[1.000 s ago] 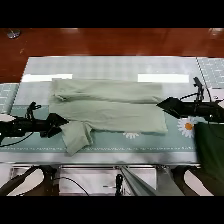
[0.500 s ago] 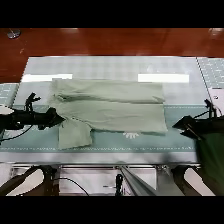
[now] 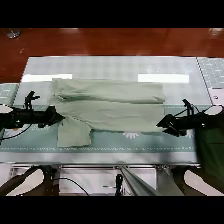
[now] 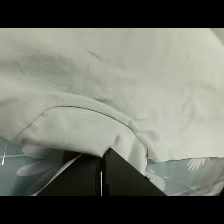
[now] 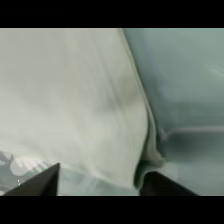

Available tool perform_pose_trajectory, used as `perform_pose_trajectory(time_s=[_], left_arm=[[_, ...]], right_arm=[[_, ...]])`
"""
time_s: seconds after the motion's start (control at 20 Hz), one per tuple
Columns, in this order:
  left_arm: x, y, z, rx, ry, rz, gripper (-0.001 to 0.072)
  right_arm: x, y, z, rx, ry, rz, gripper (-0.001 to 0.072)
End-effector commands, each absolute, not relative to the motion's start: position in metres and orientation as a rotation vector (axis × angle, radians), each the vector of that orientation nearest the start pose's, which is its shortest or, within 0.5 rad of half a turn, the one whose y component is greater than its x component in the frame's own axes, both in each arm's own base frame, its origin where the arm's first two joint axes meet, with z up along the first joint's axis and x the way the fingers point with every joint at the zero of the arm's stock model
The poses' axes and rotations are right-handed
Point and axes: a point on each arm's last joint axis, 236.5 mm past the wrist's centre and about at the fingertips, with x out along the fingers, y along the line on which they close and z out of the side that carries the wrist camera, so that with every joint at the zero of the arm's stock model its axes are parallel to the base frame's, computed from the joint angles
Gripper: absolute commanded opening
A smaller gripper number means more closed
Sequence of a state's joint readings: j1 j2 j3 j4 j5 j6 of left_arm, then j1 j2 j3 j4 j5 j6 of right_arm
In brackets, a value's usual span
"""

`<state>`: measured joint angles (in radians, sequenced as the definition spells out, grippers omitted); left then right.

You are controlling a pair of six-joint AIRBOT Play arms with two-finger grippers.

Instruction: Fold the shirts.

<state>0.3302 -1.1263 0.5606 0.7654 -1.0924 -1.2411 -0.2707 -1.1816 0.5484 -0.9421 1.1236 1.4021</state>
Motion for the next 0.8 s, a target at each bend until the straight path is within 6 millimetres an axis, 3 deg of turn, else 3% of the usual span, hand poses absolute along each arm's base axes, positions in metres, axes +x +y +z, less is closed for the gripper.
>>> perform_pose_trajectory(time_s=[0.0, 0.05, 0.1, 0.2, 0.35, 0.45, 0.6, 0.75], left_arm=[[0.281, -0.064, -0.066, -0.819, 1.326, -0.230, 0.0025], [0.283, -0.063, -0.064, -0.808, 1.317, -0.237, 0.0025], [0.288, -0.062, -0.059, -0.802, 1.307, -0.244, 0.0025], [0.303, -0.057, -0.040, -0.777, 1.267, -0.266, 0.0025], [0.340, -0.042, -0.001, -0.724, 1.153, -0.269, 0.0024], [0.364, -0.034, 0.012, -0.717, 1.104, -0.250, 0.0025], [0.401, -0.036, 0.010, -0.701, 1.116, -0.278, 0.0024], [0.449, -0.052, 0.000, -0.703, 1.154, -0.315, 0.0024]], right_arm=[[0.266, 0.073, -0.103, 0.761, 1.498, 0.135, 0.0333], [0.268, 0.075, -0.100, 0.724, 1.491, 0.173, 0.0066], [0.270, 0.077, -0.094, 0.703, 1.490, 0.207, 0.0021], [0.279, 0.072, -0.076, 0.666, 1.485, 0.252, 0.0021], [0.321, 0.052, -0.041, 0.647, 1.367, 0.234, 0.0021], [0.350, 0.045, -0.023, 0.636, 1.305, 0.232, 0.0021], [0.392, 0.047, -0.010, 0.629, 1.251, 0.263, 0.0021], [0.431, 0.051, -0.012, 0.610, 1.230, 0.277, 0.0021]])
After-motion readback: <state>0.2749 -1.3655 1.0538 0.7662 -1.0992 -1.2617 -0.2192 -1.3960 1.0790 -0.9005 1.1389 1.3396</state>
